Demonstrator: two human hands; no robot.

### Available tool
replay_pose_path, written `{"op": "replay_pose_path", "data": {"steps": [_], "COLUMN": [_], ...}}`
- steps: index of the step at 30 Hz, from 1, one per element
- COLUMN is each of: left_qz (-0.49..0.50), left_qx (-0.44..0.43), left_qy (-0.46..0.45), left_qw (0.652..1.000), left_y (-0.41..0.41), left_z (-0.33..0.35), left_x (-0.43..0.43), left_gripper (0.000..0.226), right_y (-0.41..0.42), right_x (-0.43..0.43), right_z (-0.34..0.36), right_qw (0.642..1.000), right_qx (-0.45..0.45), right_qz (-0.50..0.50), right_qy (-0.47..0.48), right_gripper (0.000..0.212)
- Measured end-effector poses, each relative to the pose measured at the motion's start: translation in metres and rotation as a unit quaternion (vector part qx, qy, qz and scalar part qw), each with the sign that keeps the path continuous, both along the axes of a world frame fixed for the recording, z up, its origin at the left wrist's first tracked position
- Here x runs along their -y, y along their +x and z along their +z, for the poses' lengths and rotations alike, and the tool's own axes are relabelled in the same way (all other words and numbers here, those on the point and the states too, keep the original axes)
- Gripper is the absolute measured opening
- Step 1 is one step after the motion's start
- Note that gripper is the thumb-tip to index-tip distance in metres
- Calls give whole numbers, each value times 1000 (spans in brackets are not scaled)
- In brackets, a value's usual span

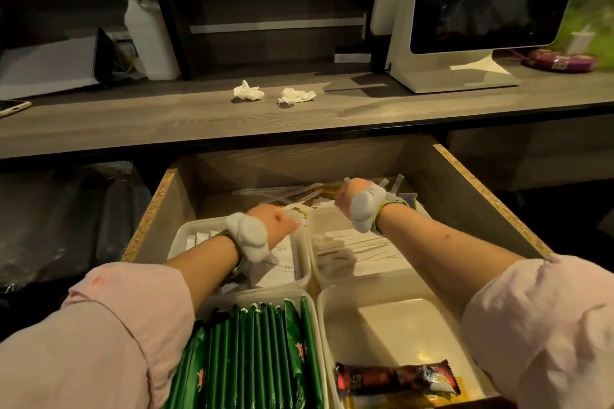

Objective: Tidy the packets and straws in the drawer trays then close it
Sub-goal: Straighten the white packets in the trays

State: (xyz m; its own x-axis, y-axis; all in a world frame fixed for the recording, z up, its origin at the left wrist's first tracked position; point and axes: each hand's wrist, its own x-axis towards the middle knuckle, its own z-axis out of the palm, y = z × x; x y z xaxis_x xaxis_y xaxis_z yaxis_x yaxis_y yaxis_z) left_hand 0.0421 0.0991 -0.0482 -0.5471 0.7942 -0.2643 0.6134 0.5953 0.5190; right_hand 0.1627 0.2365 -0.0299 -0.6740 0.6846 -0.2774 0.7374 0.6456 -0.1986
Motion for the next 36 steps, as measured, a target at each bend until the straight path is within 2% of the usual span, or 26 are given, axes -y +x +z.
{"op": "replay_pose_path", "data": {"steps": [2, 5, 8, 10, 13, 15, 17, 20, 23, 26, 31, 36], "left_qz": [1, -41, -53, -62, -45, -24, -8, 8, 32, 66, 116, 161], "left_qx": [58, -18, -86, -94, -89, -75, -52, -31, -39, -23, -56, -40], "left_qy": [30, -37, -70, -76, -51, -37, -31, -2, 51, 92, 119, 139], "left_qw": [998, 998, 992, 991, 994, 996, 998, 1000, 997, 993, 984, 976], "left_y": [23, 38, 37, 35, 37, 36, 34, 27, 22, 11, -13, -32], "left_z": [8, 4, 2, -1, -4, -5, -6, -5, 10, 33, 62, 77], "left_x": [-21, -42, -46, -45, -39, -36, -33, -33, -36, -31, -3, 28], "left_gripper": [19, 15, 27, 10, 14, 34, 46, 44, 43, 41, 37, 38], "right_y": [14, 39, 63, 78, 88, 92, 94, 97, 95, 86, 73, 45], "right_x": [-15, -25, -30, -33, -26, -28, -33, -44, -50, -46, -37, -13], "right_z": [0, 1, 1, 0, 2, 2, 8, 22, 35, 44, 78, 89], "right_qw": [999, 994, 986, 988, 990, 990, 986, 982, 977, 972, 969, 975], "right_qx": [21, 6, 19, 46, 64, 56, 28, -18, -75, -104, -120, -151], "right_qz": [-41, -110, -163, -142, -119, -127, -156, -180, -195, -198, -205, -155], "right_qy": [-4, 25, 34, 38, 32, 37, 46, 52, 51, 78, 64, 44], "right_gripper": [14, 36, 50, 47, 37, 38, 35, 10, 22, 21, 21, 24]}}
